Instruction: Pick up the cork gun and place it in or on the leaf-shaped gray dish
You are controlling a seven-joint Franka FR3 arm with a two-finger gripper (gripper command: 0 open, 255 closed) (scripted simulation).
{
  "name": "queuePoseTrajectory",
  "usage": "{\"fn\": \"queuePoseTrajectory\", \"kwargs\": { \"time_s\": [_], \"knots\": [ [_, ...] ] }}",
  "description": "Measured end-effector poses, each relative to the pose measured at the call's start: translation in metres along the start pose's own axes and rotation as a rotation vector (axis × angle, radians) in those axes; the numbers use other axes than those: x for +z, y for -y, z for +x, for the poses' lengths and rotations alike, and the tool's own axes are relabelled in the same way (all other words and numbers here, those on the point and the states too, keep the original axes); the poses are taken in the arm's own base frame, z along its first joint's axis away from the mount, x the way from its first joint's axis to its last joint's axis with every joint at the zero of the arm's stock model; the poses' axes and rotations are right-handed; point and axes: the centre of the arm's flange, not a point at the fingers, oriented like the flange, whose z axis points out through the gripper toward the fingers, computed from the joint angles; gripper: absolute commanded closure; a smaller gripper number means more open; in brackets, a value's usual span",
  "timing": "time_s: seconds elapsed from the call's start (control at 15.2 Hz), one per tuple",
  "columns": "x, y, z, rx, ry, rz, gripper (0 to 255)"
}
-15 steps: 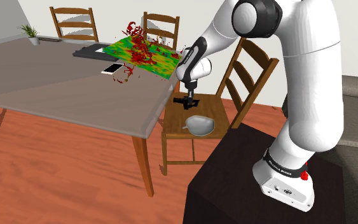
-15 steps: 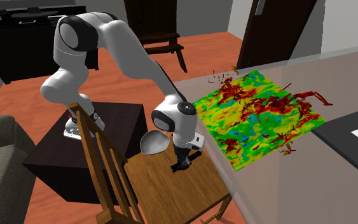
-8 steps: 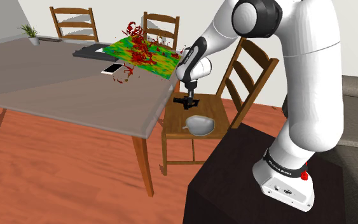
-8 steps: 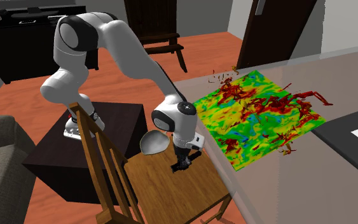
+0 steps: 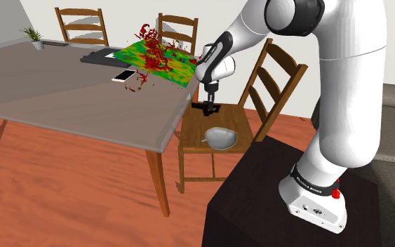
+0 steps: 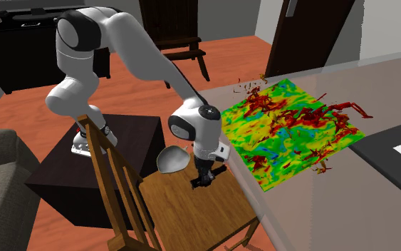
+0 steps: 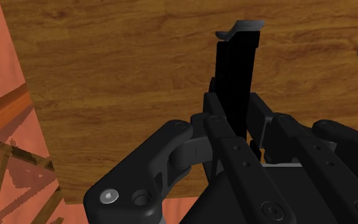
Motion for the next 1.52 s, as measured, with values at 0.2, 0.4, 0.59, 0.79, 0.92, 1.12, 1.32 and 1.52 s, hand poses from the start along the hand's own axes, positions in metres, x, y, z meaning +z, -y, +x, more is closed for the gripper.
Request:
{"fn": "queuePoseTrajectory", "kwargs": {
  "time_s": [0.2,0.4,0.59,0.79,0.92,1.12,1.32,1.52],
  "knots": [
    [-0.016,-0.001,-0.001,0.0,0.0,0.0,255],
    [-0.032,-0.001,-0.002,0.0,0.0,0.0,255],
    [-0.048,-0.001,-0.002,0.0,0.0,0.001,255],
    [-0.06,-0.002,-0.004,0.0,0.004,0.004,255],
    [-0.074,-0.001,-0.006,0.0,0.001,0.001,255],
    [-0.084,0.004,-0.009,0.0,0.001,0.001,255],
    [-0.09,0.035,-0.022,0.0,0.001,0.001,255],
    [-0.091,0.071,-0.037,0.0,0.0,0.0,255]
  ]
}}
